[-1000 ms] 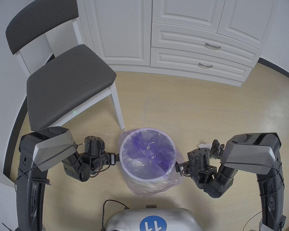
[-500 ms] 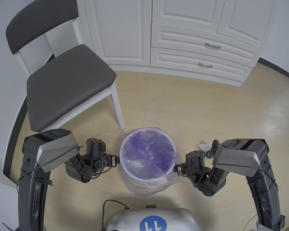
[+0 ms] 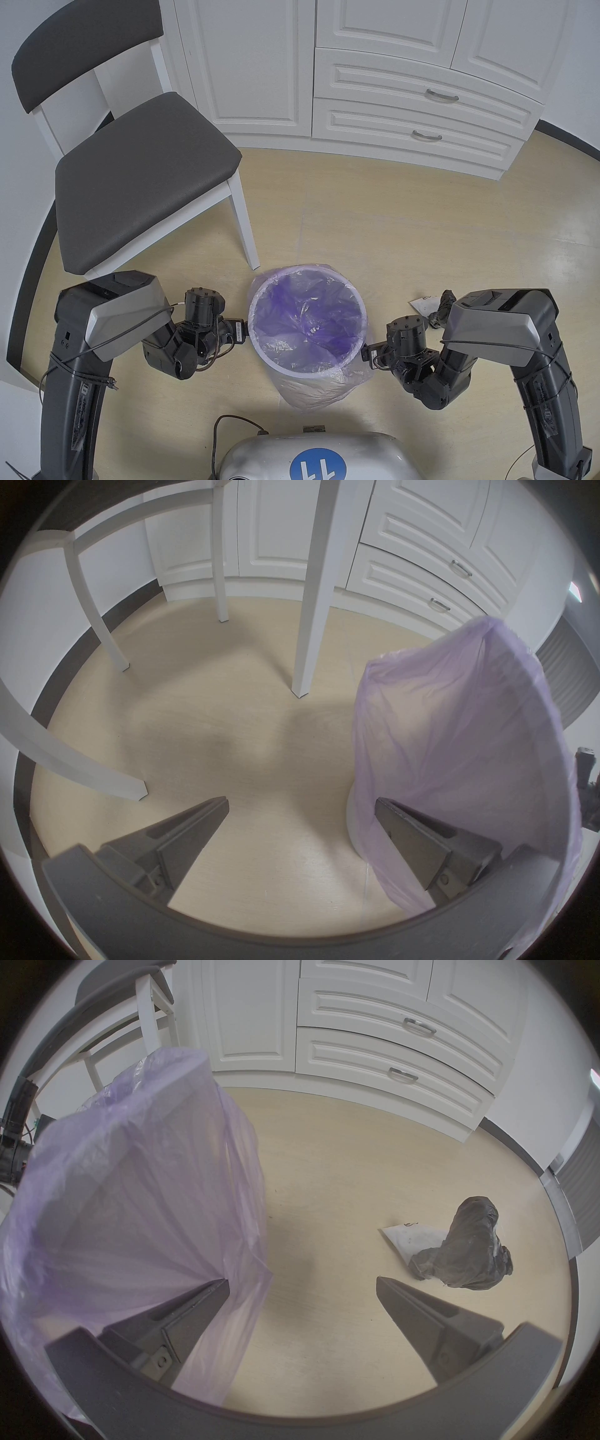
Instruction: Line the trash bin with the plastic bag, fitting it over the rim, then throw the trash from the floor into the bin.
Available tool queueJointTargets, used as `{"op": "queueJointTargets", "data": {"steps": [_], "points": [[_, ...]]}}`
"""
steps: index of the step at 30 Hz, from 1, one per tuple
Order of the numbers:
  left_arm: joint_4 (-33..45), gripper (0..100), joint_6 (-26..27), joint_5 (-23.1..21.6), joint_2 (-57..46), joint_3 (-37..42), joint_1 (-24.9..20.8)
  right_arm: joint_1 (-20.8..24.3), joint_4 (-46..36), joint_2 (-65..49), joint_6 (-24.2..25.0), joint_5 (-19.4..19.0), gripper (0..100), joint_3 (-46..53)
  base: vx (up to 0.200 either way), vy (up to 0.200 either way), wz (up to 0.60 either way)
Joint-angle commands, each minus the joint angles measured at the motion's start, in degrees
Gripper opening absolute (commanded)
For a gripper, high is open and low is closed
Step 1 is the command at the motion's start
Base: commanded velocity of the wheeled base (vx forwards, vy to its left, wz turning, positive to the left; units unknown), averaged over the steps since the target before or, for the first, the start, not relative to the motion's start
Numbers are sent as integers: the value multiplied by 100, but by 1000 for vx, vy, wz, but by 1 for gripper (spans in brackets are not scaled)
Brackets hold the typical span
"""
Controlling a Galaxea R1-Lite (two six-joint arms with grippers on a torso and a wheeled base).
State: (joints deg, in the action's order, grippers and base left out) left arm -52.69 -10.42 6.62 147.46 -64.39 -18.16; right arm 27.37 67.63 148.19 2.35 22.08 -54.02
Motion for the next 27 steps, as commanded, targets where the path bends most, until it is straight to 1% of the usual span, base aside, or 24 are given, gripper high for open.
{"op": "queueJointTargets", "data": {"steps": [1,2,6,7,8,10,12,13,14,15,19,20,22,23,24,27], "points": [[-5,100,32,-73,-464,322,103,-12,-66,-607,-42,-10,100,453,0,0,0],[-5,100,67,-135,-569,463,138,-12,-66,-800,-59,-46,100,629,0,0,0],[4,100,313,-592,-991,884,331,-12,4,-1398,-262,-406,100,1218,0,0,0],[4,100,497,-794,-1149,1095,445,-12,39,-1565,-306,-511,100,1394,0,0,0],[4,100,612,-908,-1237,1201,516,-12,39,-1653,-332,-547,100,1464,0,0,0],[-5,100,954,-1312,-1492,1500,779,5,39,-1855,-385,-564,100,1587,0,0,0],[-5,100,1157,-1699,-1694,1711,955,23,48,-1960,-411,-564,100,1631,0,0,0],[-5,100,1209,-1840,-1808,1781,1017,32,48,-2013,-420,-564,100,1649,0,0,0],[-5,100,1209,-1840,-1808,1781,1017,32,48,-2013,-420,-564,100,1649,0,0,0],[-5,100,1218,-2033,-2054,1913,1043,58,48,-2119,-429,-555,100,1701,0,0,0],[-40,100,1209,-2068,-2380,2062,902,85,48,-2251,-543,-511,100,1816,0,0,0],[-110,100,1157,-2051,-2547,2132,735,85,48,-2338,-613,-511,100,1895,0,0,0],[-172,100,1095,-2024,-2687,2194,560,93,48,-2444,-701,-503,100,1965,0,0,0],[-172,100,1095,-2024,-2687,2194,560,93,48,-2444,-701,-503,100,1965,0,0,0],[-233,100,928,-1998,-2854,2308,313,102,48,-2567,-824,-511,100,2071,0,0,0],[-260,100,708,-1989,-2933,2343,41,137,136,-2664,-842,-511,100,2132,0,0,0]]}}
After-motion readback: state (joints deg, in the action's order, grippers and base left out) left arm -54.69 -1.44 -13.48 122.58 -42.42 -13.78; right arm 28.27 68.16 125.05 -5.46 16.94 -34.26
